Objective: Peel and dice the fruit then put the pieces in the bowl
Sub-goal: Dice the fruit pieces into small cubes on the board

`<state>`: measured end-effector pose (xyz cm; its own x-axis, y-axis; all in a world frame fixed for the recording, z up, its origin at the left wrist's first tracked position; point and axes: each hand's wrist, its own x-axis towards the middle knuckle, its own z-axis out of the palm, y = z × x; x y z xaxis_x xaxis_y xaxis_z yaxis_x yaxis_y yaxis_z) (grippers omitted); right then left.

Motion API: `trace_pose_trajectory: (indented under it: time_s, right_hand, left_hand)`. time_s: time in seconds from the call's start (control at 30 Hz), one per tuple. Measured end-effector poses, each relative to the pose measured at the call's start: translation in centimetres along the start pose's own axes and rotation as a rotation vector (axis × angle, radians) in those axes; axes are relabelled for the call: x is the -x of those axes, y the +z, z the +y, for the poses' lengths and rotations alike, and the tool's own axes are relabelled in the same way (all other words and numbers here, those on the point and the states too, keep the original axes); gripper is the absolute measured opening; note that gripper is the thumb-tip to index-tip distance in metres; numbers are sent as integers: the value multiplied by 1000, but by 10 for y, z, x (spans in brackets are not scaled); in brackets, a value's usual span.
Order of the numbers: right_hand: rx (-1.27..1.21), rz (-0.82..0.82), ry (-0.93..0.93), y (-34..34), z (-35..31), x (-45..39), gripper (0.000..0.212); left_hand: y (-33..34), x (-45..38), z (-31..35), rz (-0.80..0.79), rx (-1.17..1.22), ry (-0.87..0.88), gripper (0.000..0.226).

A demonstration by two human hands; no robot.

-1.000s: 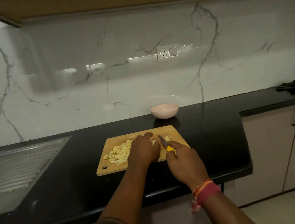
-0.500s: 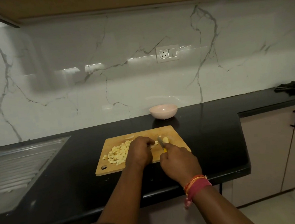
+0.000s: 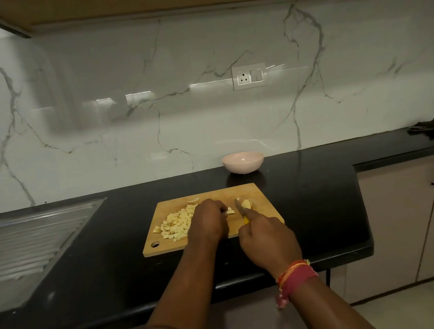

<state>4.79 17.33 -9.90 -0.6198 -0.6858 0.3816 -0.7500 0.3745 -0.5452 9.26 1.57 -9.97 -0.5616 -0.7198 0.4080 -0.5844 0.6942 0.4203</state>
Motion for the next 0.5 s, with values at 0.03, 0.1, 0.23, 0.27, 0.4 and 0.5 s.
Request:
trace_pose_trajectory:
  time_s: [0.03, 0.1, 0.23, 0.27, 0.4, 0.5]
  right_hand:
    - [13, 3, -8, 0, 0, 2, 57]
    - [25, 1, -23, -1, 0, 3, 55]
    - [-3, -3, 12, 0, -1, -2, 57]
    - [3, -4, 20, 1, -1, -2, 58]
    - [30, -22, 1, 2, -1, -3, 57]
    - [45, -38, -30, 1, 0, -4, 54]
  left_hand:
    - [0, 0, 1, 0, -17, 6, 27]
    - [-1, 1, 2, 6, -49, 13, 25]
    - [0, 1, 5, 12, -129, 20, 23]
    - [0, 2, 6, 21, -159, 26, 21]
    - [1, 4, 5, 39, -254, 50, 22]
    - [-1, 3, 5, 34, -302, 62, 23]
